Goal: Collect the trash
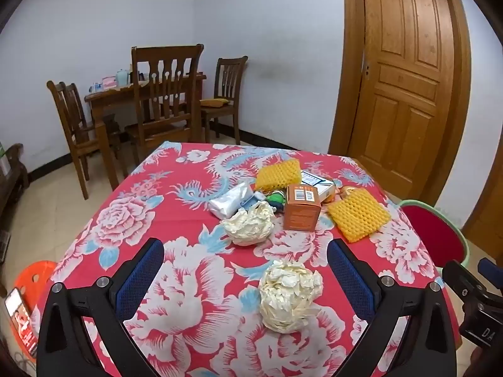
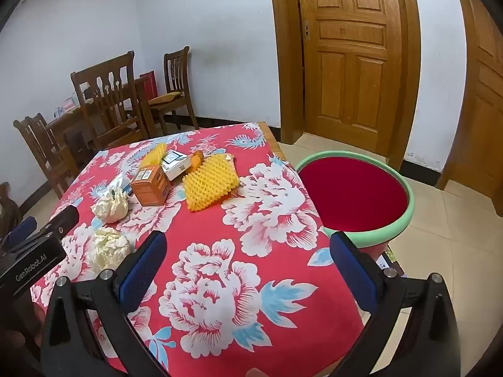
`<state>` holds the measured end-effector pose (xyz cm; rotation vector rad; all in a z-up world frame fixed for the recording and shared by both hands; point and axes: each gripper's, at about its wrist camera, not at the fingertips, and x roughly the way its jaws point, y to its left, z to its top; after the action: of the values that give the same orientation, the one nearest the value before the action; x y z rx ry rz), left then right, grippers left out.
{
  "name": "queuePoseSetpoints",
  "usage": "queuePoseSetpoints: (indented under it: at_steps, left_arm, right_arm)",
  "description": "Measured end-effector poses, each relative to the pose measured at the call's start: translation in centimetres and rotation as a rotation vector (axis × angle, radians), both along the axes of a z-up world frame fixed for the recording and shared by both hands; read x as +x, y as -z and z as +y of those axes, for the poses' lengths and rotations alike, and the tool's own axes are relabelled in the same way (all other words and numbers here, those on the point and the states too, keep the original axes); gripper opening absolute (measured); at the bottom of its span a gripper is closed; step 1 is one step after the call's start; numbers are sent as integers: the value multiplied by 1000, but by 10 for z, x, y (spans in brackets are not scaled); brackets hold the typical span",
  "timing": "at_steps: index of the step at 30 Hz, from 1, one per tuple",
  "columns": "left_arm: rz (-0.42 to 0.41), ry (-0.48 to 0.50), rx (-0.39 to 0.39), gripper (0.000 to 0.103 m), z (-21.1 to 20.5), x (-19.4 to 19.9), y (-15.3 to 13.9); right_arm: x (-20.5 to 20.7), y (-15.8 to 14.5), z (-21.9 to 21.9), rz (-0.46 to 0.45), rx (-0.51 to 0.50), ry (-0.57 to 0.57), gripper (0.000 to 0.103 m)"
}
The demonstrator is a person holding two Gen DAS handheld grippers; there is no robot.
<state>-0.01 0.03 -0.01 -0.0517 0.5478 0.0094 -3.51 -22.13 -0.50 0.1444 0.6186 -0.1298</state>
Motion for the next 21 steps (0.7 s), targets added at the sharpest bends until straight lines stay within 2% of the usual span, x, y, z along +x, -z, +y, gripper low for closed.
queuePoseSetpoints:
  at_steps: [21]
  left_arm:
    - [25, -9, -19, 103, 2, 1, 4]
  right_arm:
    - [-1, 1, 1, 7, 5, 0, 101]
